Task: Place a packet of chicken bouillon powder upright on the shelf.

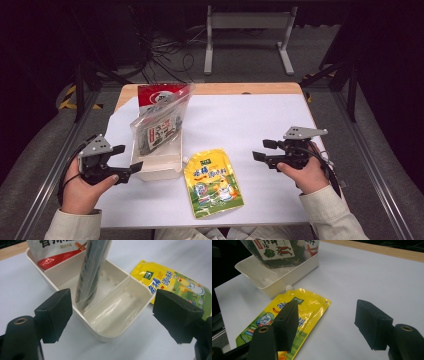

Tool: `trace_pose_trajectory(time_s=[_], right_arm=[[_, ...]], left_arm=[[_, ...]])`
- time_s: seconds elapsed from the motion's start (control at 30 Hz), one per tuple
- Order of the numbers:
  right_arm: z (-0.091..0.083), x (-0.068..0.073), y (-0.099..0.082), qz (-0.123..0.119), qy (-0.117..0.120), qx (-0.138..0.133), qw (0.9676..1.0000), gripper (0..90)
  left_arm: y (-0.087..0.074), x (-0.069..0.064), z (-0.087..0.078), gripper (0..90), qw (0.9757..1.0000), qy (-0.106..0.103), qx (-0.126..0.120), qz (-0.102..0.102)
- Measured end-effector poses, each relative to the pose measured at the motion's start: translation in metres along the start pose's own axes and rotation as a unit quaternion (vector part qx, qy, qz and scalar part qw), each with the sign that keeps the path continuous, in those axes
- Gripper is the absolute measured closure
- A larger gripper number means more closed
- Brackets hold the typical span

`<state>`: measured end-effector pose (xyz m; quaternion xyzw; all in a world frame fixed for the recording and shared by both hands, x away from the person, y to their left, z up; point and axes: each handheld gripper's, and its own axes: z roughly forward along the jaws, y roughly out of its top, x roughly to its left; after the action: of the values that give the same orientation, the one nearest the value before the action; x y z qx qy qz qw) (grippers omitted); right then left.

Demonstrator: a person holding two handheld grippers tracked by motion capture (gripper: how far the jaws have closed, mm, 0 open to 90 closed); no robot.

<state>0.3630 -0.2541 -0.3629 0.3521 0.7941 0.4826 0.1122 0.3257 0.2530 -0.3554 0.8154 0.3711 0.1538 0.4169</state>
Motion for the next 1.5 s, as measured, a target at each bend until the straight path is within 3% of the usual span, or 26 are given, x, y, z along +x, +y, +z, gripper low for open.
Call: trace_pose_trajectory(time_s=[0.33,0.6,1.03,1.5], right_arm=[[0.024,0.011,0.001,-0.004,0.014,0.035,0.9993,29.5],[0.042,0.019,-0.002,-0.011,0.017,0.055,0.9983,26.8],[0.076,0.032,-0.009,-0.015,0.027,0.082,0.9961,23.3],[0.102,0.034,-0.023,-0.007,0.029,0.107,0.9938,19.2]], left_arm=[[-0.012,-0.01,-0.002,14.3,0.9998,-0.012,-0.013,0.003],[-0.025,-0.012,0.002,13.4,0.9998,-0.015,-0.014,-0.009],[-0.026,-0.021,0.006,13.3,0.9997,-0.022,-0.01,-0.001],[-0.026,-0.023,0.008,13.5,0.9997,-0.022,-0.008,0.004]])
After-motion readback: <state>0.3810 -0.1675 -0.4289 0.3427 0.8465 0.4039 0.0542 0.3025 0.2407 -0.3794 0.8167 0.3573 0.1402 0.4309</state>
